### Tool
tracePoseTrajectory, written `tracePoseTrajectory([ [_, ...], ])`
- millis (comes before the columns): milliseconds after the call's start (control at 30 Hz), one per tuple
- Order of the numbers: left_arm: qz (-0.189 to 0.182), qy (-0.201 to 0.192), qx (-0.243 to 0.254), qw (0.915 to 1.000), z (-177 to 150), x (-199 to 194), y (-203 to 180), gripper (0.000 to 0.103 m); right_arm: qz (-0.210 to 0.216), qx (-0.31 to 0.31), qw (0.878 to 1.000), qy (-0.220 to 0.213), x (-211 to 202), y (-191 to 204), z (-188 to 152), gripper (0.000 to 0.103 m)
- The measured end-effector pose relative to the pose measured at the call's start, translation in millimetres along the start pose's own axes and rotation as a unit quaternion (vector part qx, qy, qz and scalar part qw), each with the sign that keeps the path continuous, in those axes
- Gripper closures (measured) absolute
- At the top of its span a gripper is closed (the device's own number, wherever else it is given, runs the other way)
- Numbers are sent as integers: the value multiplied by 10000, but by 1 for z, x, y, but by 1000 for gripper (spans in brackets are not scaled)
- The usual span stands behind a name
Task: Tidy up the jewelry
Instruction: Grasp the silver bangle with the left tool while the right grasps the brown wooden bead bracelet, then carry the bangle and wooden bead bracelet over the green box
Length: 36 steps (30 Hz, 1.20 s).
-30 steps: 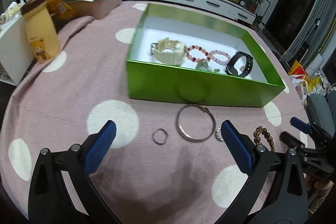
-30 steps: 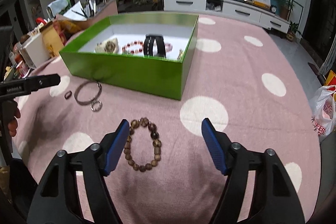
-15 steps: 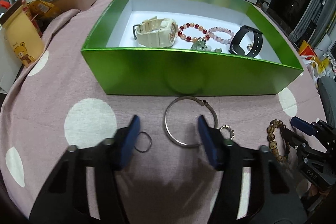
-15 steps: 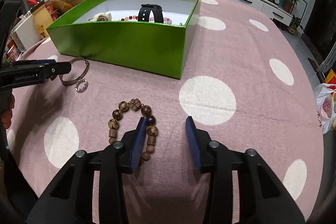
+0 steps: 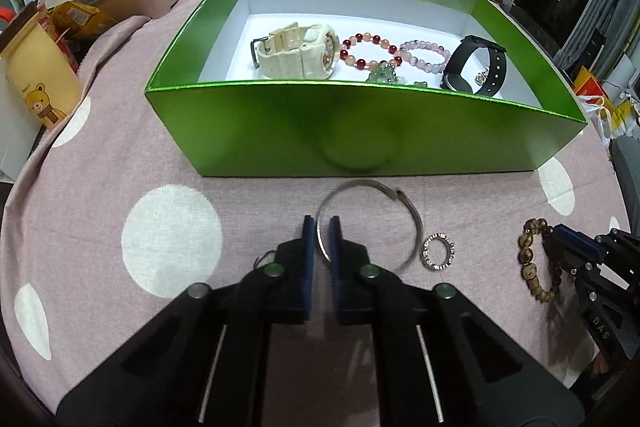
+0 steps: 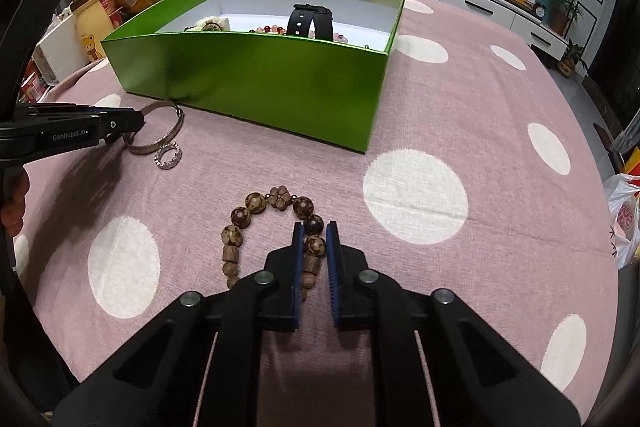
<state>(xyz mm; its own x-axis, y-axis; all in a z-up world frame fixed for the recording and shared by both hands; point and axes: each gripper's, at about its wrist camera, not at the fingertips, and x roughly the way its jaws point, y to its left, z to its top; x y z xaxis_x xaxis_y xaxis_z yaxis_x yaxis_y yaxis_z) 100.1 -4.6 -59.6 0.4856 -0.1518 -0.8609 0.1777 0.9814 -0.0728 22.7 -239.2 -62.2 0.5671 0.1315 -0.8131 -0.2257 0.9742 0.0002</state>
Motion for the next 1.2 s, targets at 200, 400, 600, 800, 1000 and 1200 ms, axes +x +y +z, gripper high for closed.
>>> tracePoseTrajectory([
  [200,-74,-197,-86,9997,0,-11,2,100,88,110,9989,-452,-20,-4,4,93],
  [400,-253,-574,-187,9979,3,-36,6,100,186,166,9955,-918,-40,-6,8,93],
  [600,-411,-778,-256,9958,6,-51,6,100,315,305,9908,-1279,-57,-10,12,93],
  [800,-503,-880,-268,9945,9,-59,5,100,445,400,9844,-1656,-74,-10,20,93],
  [1000,-613,-1053,-293,9921,18,-70,2,100,553,485,9766,-2019,-90,-10,37,93],
  [1200,-664,-1232,-306,9897,36,-77,1,100,560,601,9690,-2330,-100,-16,59,93],
])
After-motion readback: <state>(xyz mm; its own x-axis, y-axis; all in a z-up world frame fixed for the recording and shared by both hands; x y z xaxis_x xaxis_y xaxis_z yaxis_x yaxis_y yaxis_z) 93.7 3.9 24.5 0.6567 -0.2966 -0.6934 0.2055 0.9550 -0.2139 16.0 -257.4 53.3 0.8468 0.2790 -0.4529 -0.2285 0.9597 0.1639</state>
